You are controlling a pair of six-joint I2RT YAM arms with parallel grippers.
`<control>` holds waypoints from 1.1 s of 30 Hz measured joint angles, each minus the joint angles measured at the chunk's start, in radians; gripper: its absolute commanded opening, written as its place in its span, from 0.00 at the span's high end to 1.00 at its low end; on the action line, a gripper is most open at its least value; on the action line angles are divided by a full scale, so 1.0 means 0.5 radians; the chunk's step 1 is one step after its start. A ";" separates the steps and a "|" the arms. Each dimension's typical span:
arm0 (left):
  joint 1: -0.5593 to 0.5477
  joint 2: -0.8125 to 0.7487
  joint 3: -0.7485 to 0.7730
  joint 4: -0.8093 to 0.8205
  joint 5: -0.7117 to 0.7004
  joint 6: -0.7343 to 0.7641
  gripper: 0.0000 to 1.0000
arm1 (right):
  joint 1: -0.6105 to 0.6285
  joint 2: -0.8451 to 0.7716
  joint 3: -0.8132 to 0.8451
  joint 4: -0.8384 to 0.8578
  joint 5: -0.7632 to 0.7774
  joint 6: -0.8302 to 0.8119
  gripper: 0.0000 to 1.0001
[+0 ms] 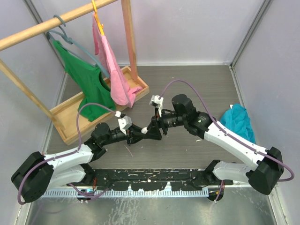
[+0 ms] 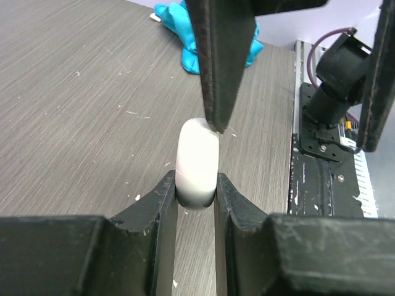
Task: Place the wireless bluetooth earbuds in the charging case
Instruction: Close the charging case, then place the charging case at the center of the board.
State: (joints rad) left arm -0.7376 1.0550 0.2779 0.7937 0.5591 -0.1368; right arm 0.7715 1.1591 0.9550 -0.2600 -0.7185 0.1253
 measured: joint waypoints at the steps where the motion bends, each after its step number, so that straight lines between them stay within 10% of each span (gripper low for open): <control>1: 0.000 0.003 0.001 -0.003 -0.017 -0.014 1.00 | 0.000 -0.007 -0.008 -0.011 0.006 -0.001 0.37; 18: 0.000 -0.071 0.366 -1.269 -0.743 -0.749 0.94 | 0.003 -0.575 -0.575 0.175 1.347 0.078 0.31; 33: 0.000 0.634 0.633 -1.640 -0.939 -1.369 0.83 | 0.003 -0.755 -0.958 0.457 1.942 0.140 0.31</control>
State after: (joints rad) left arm -0.7376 1.3720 0.5945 -0.0261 0.0895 -0.8215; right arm 0.7731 0.7815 0.4763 -0.0315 0.2523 0.1955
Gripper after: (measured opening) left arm 0.254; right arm 0.688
